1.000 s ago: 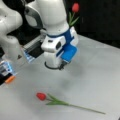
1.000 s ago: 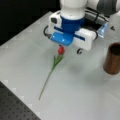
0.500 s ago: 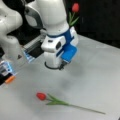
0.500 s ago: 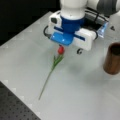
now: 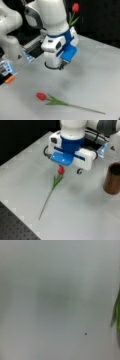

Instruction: Flower insertion into a vase

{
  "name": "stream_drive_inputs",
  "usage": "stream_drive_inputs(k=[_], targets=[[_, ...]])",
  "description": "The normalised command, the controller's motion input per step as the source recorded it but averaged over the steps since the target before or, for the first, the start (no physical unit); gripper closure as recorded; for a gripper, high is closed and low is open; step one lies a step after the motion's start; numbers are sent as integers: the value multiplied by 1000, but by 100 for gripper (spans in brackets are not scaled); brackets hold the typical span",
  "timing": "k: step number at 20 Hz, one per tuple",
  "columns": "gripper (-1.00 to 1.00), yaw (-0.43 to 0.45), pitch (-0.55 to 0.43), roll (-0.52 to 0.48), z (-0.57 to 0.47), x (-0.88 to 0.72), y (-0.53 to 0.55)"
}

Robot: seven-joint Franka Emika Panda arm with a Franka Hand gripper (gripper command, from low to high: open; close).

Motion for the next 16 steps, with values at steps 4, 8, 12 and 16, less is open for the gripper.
stream_drive_inputs(k=[4, 8, 12, 16], targets=[[-100, 167, 118, -103, 100, 167, -74], [-100, 167, 118, -103, 100, 167, -74], [-100, 167, 118, -103, 100, 167, -74], [-100, 167, 118, -103, 100, 167, -74]])
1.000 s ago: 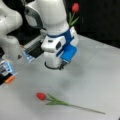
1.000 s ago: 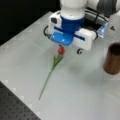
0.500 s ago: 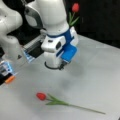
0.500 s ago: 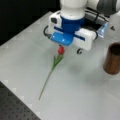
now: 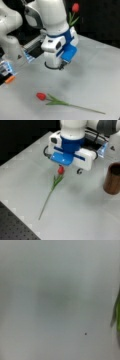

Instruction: Flower insertion into a vase

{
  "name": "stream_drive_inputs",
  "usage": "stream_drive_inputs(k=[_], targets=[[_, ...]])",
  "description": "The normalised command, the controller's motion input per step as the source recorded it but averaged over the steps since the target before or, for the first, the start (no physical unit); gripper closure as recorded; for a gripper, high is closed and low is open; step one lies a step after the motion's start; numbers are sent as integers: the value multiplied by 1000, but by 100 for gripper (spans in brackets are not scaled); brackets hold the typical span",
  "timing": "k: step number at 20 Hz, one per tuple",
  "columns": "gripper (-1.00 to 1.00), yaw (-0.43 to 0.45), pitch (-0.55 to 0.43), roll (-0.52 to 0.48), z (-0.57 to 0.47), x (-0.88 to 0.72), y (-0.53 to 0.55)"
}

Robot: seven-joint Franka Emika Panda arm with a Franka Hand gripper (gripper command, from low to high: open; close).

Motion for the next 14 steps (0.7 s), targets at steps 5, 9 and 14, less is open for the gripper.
stream_drive_inputs(k=[5, 9, 14], targets=[[-100, 127, 156, -100, 95, 173, -75], [-100, -36, 380, 46, 90, 214, 51], [-100, -161, 312, 66, 205, 271, 401]])
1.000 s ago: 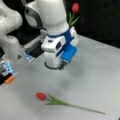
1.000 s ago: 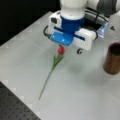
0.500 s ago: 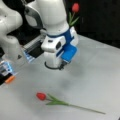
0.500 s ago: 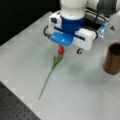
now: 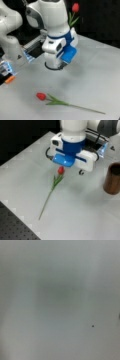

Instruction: Flower insertion into a vase

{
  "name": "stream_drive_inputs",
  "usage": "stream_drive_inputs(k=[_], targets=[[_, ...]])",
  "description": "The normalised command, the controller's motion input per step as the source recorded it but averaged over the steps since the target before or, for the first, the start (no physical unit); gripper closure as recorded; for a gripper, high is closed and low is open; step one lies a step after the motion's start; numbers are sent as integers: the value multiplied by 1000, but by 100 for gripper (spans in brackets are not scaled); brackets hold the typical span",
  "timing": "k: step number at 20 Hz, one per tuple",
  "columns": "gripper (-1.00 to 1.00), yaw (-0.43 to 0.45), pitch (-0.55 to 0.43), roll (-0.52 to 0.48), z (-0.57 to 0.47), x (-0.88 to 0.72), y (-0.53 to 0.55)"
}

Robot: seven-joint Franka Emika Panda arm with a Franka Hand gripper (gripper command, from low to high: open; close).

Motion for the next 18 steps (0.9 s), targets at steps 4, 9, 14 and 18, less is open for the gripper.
stream_drive_inputs(k=[4, 9, 14, 18], targets=[[-100, -205, 243, 93, 200, 228, 486], [-100, -170, 247, 106, 143, 207, 185], [-100, -17, 201, 113, 85, 212, -264], [-100, 151, 141, 86, -35, 250, -527]])
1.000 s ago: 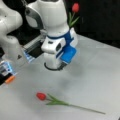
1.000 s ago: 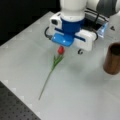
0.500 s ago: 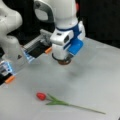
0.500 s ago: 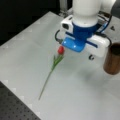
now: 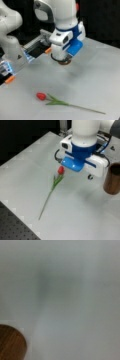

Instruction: Flower insertion into a vase

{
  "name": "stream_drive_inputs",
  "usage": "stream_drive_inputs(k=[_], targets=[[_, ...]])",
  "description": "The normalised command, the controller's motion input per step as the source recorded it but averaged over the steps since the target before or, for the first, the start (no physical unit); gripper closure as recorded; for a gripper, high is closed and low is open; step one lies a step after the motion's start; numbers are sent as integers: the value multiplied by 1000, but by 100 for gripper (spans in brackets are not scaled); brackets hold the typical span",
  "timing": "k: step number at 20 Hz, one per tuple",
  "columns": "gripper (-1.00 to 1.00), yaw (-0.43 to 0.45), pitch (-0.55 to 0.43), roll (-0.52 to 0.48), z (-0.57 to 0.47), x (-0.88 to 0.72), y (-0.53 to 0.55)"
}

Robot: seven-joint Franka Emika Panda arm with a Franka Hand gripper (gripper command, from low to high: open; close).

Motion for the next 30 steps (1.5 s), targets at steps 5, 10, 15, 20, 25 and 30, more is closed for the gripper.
stream_drive_inputs(k=[5, 10, 15, 20, 25, 30], targets=[[-100, 206, 84, 49, -77, 295, -435], [-100, 171, 41, 11, -170, 367, -247], [-100, 156, 120, -28, -271, 441, -225], [-100, 122, 119, -38, -195, 461, -258], [-100, 118, 82, -58, -52, 356, -235], [-100, 97, 50, -51, -60, 282, -156]])
